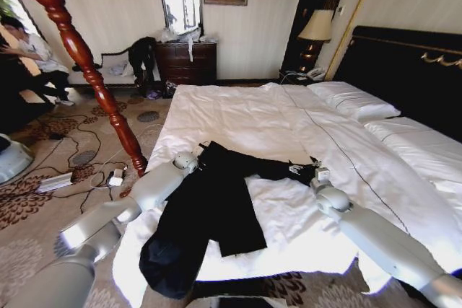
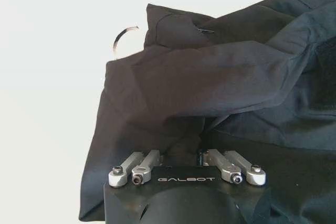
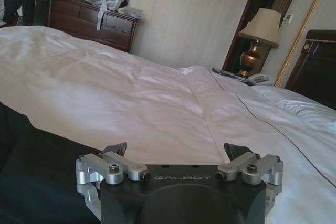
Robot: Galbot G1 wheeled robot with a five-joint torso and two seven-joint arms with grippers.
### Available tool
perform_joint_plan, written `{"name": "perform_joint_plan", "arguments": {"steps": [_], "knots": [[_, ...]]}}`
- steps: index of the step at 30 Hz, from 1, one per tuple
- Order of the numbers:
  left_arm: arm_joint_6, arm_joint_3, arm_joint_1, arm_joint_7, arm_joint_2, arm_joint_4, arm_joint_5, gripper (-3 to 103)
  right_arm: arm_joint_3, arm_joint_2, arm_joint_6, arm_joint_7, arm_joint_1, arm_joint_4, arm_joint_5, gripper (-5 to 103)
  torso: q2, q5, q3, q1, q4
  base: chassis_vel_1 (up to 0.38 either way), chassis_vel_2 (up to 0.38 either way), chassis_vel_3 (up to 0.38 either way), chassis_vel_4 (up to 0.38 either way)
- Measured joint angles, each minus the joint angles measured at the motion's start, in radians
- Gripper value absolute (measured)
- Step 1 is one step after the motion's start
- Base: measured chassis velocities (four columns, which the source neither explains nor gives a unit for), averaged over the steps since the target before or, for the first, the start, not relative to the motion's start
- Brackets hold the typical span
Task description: Pick up the clothes from the bed and hang them on the clothes hanger.
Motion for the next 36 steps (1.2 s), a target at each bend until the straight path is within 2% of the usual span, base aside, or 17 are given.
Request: {"name": "perform_joint_plan", "arguments": {"steps": [7, 9, 13, 16, 17, 21, 22, 24, 26, 29, 30, 33, 36], "knots": [[0.0, -0.036, 0.007, -0.053, 0.03, -0.056, 0.091, 24, 0.042, -0.023, 0.002, 0.001, -0.046, 0.033, -0.002, 100, 0.0, -0.0001, 0.0, 0.0, -0.0002, 0.0, 0.0, 0.0, 0.0], [0.0, -0.029, -0.007, -0.06, 0.06, -0.086, 0.131, 24, 0.068, -0.036, 0.003, 0.001, -0.075, 0.048, -0.006, 100, 0.0, -0.0001, 0.0, 0.0, -0.0002, 0.0, 0.0, 0.0, 0.0], [0.0, 0.0, -0.049, -0.062, 0.109, -0.127, 0.15, 24, 0.101, -0.042, 0.022, 0.001, -0.099, 0.065, -0.008, 100, 0.0, -0.0002, 0.0, 0.0, -0.0002, 0.0, 0.0, 0.0, 0.0], [-0.001, 0.031, -0.115, -0.059, 0.19, -0.195, 0.157, 24, 0.136, -0.017, 0.128, -0.034, -0.102, 0.068, -0.001, 100, 0.0, 0.0, 0.0, 0.0, -0.0003, 0.0, 0.0, 0.0, 0.0], [-0.001, 0.031, -0.115, -0.059, 0.19, -0.195, 0.157, 24, 0.136, -0.017, 0.128, -0.034, -0.102, 0.068, -0.001, 100, 0.0, 0.0, 0.0, 0.0, -0.0003, 0.0, 0.0, 0.0, 0.0], [-0.001, 0.059, -0.211, -0.033, 0.327, -0.28, 0.209, 24, 0.151, 0.03, 0.212, -0.051, -0.081, 0.068, 0.019, 100, 0.0, -0.0002, 0.0, 0.0, 0.0002, 0.0, 0.0, 0.0, 0.0], [-0.001, 0.059, -0.211, -0.033, 0.327, -0.28, 0.209, 24, 0.151, 0.03, 0.212, -0.051, -0.081, 0.068, 0.019, 100, 0.0, -0.0002, 0.0, 0.0, 0.0002, 0.0, 0.0, 0.0, 0.0], [-0.001, 0.065, -0.263, -0.011, 0.391, -0.315, 0.24, 24, 0.157, 0.055, 0.229, -0.051, -0.068, 0.068, 0.021, 100, 0.0, -0.0003, 0.0, 0.0, 0.0007, 0.0, 0.0, 0.0, 0.0], [-0.001, 0.067, -0.279, -0.004, 0.41, -0.324, 0.246, 24, 0.159, 0.062, 0.231, -0.05, -0.065, 0.071, 0.021, 100, 0.0, -0.0003, 0.0, 0.0, 0.0006, 0.0, 0.0, 0.0, 0.0], [-0.002, 0.098, -0.372, 0.037, 0.491, -0.36, 0.271, 24, 0.172, 0.092, 0.232, -0.039, -0.059, 0.08, 0.021, 100, 0.0, -0.0002, 0.0, 0.0, -0.0002, 0.0, 0.0, 0.0, 0.0], [-0.002, 0.098, -0.372, 0.037, 0.491, -0.36, 0.271, 24, 0.172, 0.092, 0.232, -0.039, -0.059, 0.08, 0.021, 100, 0.0, -0.0002, 0.0, 0.0, -0.0002, 0.0, 0.0, 0.0, 0.0], [-0.002, 0.151, -0.476, 0.074, 0.543, -0.363, 0.277, 24, 0.177, 0.119, 0.23, -0.031, -0.058, 0.085, 0.01, 100, 0.0, -0.0003, 0.0, 0.0, 0.0001, 0.0, 0.0, 0.0, 0.0], [-0.003, 0.176, -0.53, 0.084, 0.551, -0.35, 0.291, 24, 0.18, 0.132, 0.23, -0.031, -0.062, 0.086, -0.003, 100, 0.0, -0.0005, 0.0, 0.0, 0.0, 0.0, 0.0, 0.0, 0.0]]}}
